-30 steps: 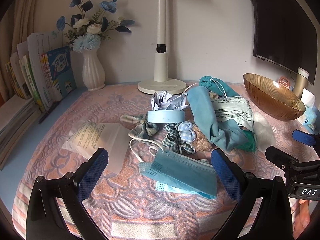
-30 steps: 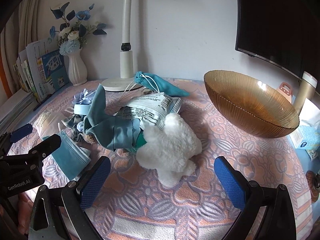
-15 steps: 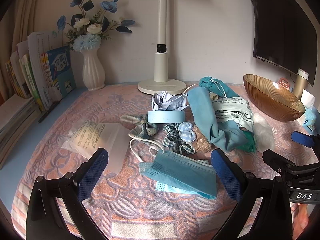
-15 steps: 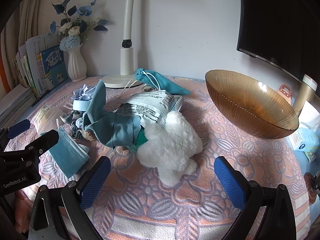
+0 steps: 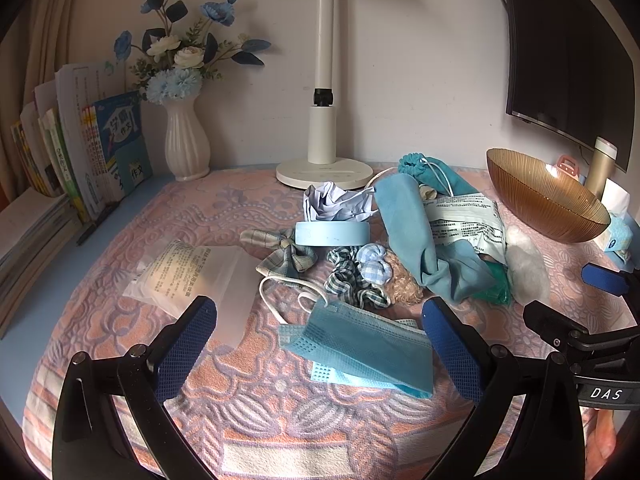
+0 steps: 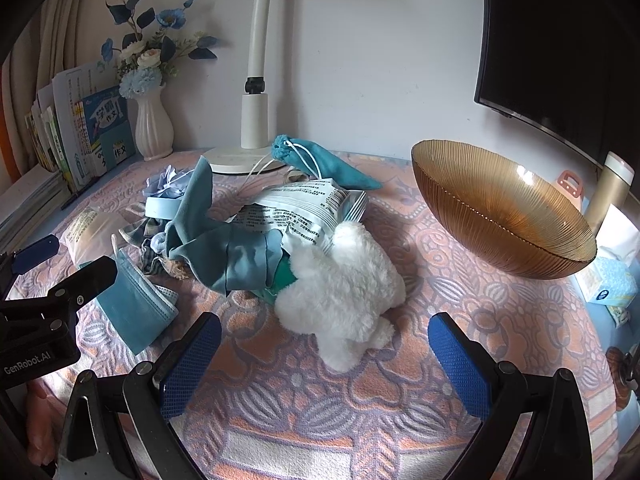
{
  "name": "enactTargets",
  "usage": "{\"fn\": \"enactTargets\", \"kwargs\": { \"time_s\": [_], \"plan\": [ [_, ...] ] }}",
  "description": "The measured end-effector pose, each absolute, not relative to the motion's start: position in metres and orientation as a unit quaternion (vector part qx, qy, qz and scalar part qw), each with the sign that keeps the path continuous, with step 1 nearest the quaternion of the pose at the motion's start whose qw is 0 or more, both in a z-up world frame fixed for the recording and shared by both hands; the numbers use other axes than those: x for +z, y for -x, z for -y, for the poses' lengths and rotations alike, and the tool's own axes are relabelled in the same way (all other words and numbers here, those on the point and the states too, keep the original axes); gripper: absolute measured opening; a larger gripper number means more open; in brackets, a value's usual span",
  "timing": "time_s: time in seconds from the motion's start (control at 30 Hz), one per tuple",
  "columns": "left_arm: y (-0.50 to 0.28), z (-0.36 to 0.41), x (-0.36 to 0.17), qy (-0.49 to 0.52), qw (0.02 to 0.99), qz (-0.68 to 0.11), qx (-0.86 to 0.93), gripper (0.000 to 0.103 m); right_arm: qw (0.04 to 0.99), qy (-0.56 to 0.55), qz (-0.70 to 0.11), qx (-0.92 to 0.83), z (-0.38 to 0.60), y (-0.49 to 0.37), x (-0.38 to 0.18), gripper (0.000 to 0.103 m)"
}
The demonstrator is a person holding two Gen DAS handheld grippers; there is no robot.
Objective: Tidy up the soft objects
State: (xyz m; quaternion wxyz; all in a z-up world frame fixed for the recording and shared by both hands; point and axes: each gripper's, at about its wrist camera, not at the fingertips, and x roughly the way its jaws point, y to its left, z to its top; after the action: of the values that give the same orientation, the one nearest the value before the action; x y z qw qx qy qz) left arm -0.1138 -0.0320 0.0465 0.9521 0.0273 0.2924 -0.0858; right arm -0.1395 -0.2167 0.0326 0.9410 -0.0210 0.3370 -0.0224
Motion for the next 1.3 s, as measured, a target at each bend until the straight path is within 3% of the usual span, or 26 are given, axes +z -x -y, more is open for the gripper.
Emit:
{"fn": "enactTargets", "kwargs": {
  "time_s": [1.3],
  "plan": [
    [0.1146, 0.0325, 0.0462, -0.030, 0.951, -0.294, -0.087, 0.103, 0.938, 0.033, -0.345, -0.019, 0.2143, 0.1375, 0.0301, 0.103]
  ]
}}
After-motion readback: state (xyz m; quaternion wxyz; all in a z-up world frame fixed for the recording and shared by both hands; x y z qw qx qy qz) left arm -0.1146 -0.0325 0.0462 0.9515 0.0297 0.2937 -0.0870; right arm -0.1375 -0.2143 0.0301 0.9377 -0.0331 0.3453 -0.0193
